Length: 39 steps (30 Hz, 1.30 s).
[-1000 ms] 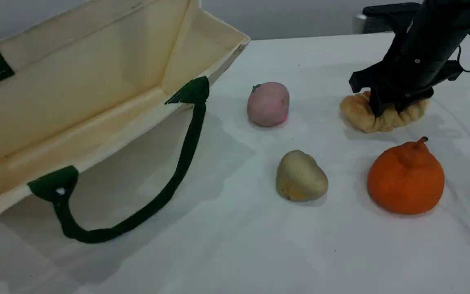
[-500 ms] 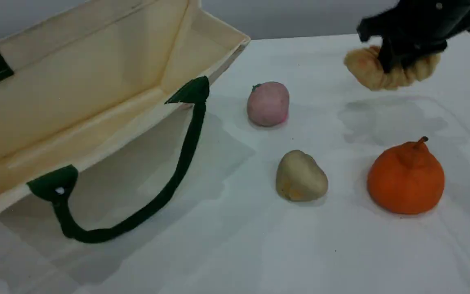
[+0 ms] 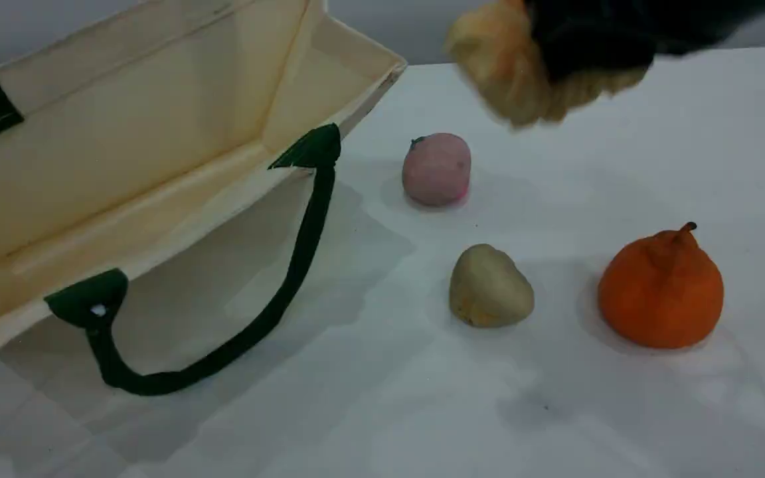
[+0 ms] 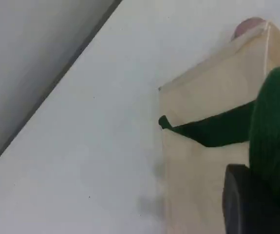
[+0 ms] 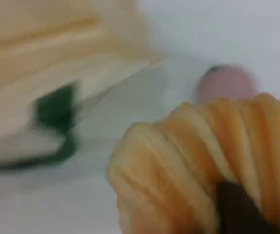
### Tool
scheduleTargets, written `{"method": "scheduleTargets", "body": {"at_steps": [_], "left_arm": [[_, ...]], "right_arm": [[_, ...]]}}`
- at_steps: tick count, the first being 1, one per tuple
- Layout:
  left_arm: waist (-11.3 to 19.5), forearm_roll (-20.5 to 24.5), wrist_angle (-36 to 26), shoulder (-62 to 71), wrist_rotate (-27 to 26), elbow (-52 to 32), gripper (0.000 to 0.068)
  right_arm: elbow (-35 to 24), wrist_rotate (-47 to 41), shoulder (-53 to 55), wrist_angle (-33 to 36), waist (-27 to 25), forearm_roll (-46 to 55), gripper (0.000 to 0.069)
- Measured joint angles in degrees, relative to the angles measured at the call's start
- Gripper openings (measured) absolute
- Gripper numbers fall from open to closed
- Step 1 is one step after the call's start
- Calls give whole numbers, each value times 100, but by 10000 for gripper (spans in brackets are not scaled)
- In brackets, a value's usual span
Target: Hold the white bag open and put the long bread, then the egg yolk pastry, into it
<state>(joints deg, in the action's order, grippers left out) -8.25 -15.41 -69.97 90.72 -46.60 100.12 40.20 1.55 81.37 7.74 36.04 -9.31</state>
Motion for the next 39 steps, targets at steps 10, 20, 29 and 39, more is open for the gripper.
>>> {"method": "scheduleTargets", "body": {"at_steps": [10,20,29,39], "left_arm": [[0,4,0,0,88,0,82],[0,-13,0,0,88,0,82],[0,-126,0,0,9,0,82],[0,-323,0,0,-118,0,82]], "right_arm": [[294,56,278,-527,1843,44,116],[1281,390,1079,-110,1890,64,106],[2046,456,1681,-29,1890,64,102],[3014,506,2861,-182,2015,64,98]]}}
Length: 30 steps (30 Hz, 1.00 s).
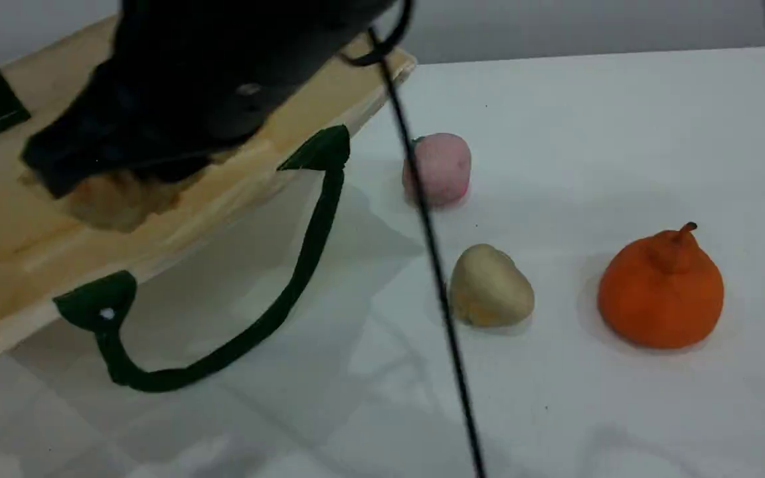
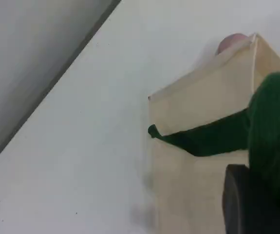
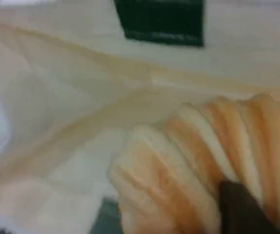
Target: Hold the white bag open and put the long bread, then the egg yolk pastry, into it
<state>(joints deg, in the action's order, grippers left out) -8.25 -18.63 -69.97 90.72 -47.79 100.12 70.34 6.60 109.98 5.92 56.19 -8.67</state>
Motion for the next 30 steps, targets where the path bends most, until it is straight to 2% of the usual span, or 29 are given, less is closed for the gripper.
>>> {"method": "scheduleTargets", "body": {"at_steps": [6,9,12,17,20,23,30], "left_arm": [[0,-7,0,0,6,0,82],[0,-124,0,0,6,0,82],[0,-117,0,0,6,0,82],[0,-106,5,0,6,0,82],[0,-106,5,0,6,0,82],[0,-106,0,0,6,0,82],[0,-86,0,0,6,0,82]], "right_arm": [[647,-41,661,28,2,-33,100],[877,-41,838,28,2,-33,152],[913,-46,852,28,2,-39,281],[913,-108,795,243,-10,-193,549],[913,-108,669,454,-10,-193,632],[913,-108,479,725,-15,-177,642],[913,-78,-90,1412,-21,142,596]]}}
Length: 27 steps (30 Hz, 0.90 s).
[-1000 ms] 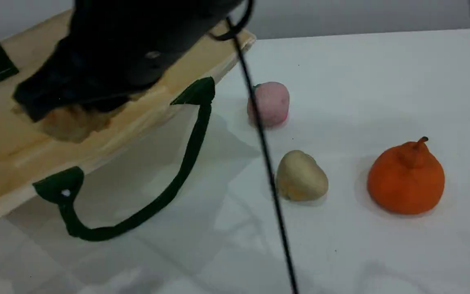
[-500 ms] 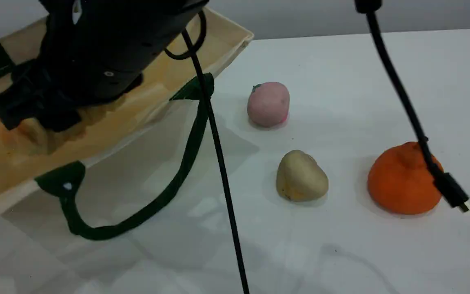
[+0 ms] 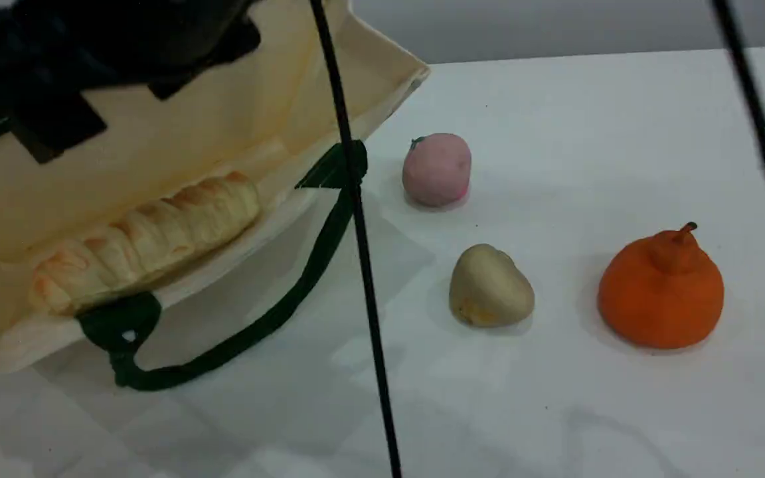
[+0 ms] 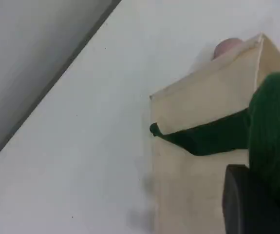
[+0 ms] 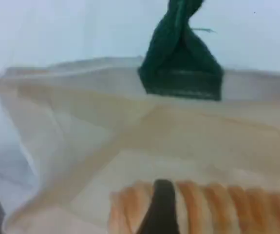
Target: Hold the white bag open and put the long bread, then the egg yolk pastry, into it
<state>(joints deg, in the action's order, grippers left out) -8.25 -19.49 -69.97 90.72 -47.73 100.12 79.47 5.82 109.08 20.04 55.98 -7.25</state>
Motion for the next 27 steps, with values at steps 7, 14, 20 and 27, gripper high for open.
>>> {"method": "scheduleTargets", "body": {"at_steps": [7,14,20,27], "left_arm": [[0,0,0,0,0,0,82],[0,0,0,0,0,0,82],[0,0,0,0,13,0,82],[0,-11,0,0,18,0,82]], "right_arm": [[-5,-518,-581,1051,0,969,592],[-21,-1757,-787,2584,0,2570,592],[-300,-2703,-779,3462,-29,3628,592],[-896,-3119,-492,3167,-65,3708,592]]}}
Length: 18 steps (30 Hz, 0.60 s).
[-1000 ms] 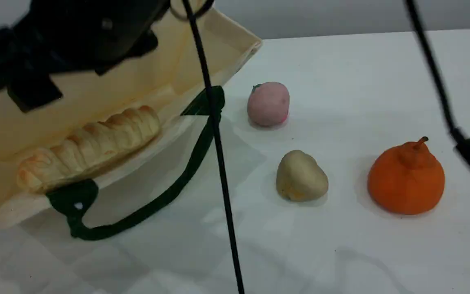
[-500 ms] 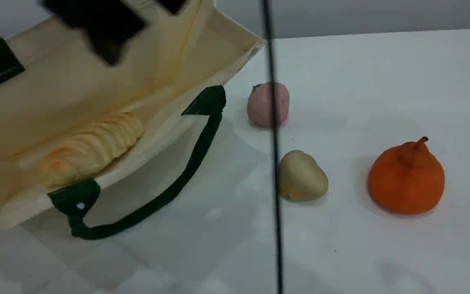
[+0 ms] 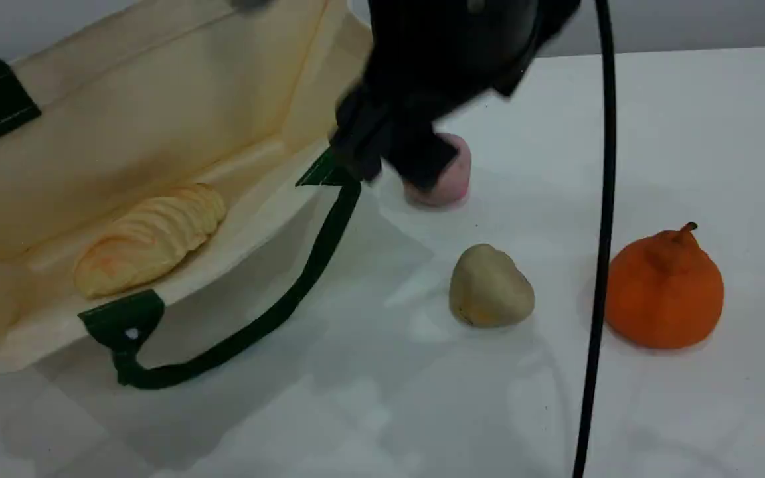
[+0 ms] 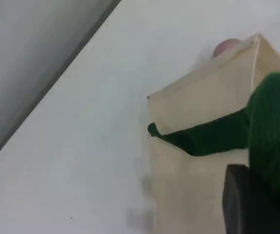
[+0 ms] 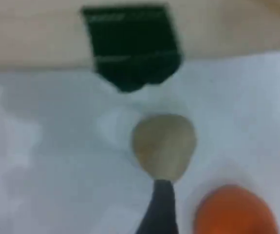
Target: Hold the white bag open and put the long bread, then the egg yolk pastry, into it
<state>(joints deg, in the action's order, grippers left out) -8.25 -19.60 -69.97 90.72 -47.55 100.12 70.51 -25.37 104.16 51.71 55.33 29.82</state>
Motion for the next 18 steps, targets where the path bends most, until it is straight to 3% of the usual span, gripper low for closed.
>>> {"method": "scheduleTargets", "body": {"at_steps": [7,18], "left_arm": [[0,-10,0,0,6,0,82],[0,-5,0,0,6,0,82]], "right_arm": [[-557,-5,384,-708,0,-133,592],[-603,-485,1016,-1799,0,400,592]]}}
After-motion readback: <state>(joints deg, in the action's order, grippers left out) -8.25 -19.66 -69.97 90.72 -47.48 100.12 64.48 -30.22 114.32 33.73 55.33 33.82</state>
